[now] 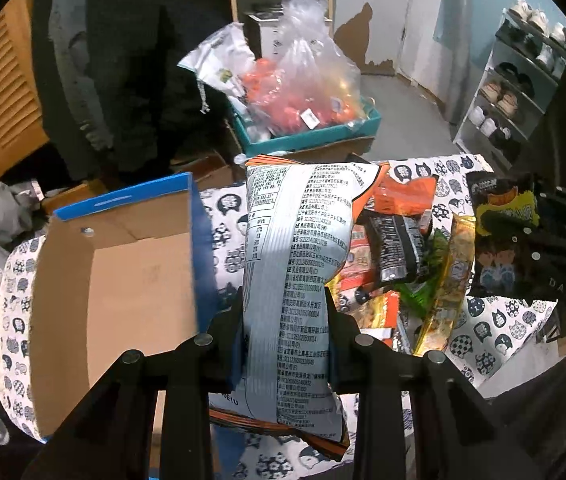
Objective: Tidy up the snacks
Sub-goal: 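Drop the white chip bag into the box with the left tool while the right holds the black bag, then release the black bag into the box with the right tool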
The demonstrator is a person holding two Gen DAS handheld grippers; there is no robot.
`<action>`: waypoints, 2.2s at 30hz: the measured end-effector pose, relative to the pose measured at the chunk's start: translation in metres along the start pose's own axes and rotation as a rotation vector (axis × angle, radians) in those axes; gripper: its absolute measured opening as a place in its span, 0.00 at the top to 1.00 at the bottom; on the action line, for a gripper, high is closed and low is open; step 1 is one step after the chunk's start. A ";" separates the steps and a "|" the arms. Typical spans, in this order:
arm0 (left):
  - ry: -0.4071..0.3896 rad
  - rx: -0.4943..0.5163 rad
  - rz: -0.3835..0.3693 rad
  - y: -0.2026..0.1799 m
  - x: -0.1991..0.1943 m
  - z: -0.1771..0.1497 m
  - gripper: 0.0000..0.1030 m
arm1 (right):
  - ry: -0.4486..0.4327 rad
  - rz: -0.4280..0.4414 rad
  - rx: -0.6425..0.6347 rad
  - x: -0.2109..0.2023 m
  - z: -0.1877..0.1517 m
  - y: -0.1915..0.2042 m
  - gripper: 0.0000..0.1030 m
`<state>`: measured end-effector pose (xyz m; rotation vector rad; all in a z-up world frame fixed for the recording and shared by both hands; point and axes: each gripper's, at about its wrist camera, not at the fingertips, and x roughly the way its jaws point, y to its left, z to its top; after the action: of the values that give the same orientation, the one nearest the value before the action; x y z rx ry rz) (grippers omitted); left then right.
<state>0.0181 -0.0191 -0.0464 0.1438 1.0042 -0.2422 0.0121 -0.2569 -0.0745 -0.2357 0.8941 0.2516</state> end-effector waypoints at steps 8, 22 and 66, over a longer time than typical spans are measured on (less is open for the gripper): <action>-0.032 -0.046 0.019 0.033 -0.016 -0.010 0.69 | -0.021 0.099 -0.035 -0.005 0.027 0.041 0.67; -0.032 -0.155 0.073 0.102 -0.020 -0.035 0.69 | -0.038 0.180 -0.125 -0.007 0.070 0.114 0.67; 0.043 -0.265 0.161 0.163 -0.008 -0.061 0.47 | 0.125 0.444 -0.218 0.047 0.106 0.240 0.50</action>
<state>0.0076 0.1531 -0.0706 -0.0119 1.0523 0.0426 0.0432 0.0072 -0.0708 -0.2541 1.0389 0.7556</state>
